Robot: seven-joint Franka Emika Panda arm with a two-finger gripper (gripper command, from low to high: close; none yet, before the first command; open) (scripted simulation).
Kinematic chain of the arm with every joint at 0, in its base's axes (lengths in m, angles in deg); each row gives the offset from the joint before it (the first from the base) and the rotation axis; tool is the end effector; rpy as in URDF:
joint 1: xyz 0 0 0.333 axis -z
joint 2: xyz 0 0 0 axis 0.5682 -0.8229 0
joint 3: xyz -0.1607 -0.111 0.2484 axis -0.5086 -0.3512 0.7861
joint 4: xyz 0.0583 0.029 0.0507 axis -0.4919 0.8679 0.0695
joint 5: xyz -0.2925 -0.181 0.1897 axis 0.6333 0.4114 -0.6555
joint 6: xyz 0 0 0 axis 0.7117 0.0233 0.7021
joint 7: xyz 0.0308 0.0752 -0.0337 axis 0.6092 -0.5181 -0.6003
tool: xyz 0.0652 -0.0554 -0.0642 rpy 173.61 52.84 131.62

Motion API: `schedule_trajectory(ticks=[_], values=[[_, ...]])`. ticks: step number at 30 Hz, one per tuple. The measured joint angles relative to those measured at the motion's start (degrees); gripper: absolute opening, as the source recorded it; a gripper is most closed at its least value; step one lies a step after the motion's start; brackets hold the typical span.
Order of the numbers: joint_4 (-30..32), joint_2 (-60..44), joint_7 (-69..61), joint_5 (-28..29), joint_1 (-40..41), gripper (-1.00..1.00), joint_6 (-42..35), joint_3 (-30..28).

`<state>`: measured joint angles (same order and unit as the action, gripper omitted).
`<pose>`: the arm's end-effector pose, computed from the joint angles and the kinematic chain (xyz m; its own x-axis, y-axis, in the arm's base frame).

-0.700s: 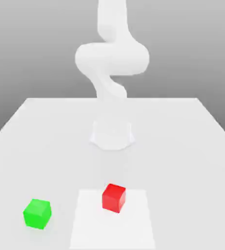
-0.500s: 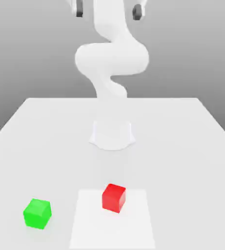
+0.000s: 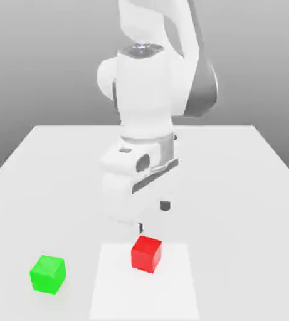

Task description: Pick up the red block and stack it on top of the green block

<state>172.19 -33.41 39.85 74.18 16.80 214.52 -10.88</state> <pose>0.3769 0.0064 0.2310 0.9518 0.3036 0.0445 0.3042 -0.9526 -0.0088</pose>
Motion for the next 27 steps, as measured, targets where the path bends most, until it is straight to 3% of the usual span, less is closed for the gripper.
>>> schedule_trajectory(ticks=[4,9,13,14,21,27], values=[[1.02,-5.07,-4.34,-0.77,-0.28,0.0,4.05,0.1],[0.05,-11.38,-9.78,-7.84,0.88,0.0,9.13,3.02],[-0.59,-16.66,-13.79,-13.48,5.15,0.0,13.43,8.7],[-0.68,-17.59,-14.36,-14.31,5.97,-1.0,14.2,9.75],[-0.69,-17.6,-14.35,-14.29,6.08,-1.0,14.09,9.84],[0.19,-10.49,-8.36,-5.85,3.02,-1.0,8.38,4.64]])
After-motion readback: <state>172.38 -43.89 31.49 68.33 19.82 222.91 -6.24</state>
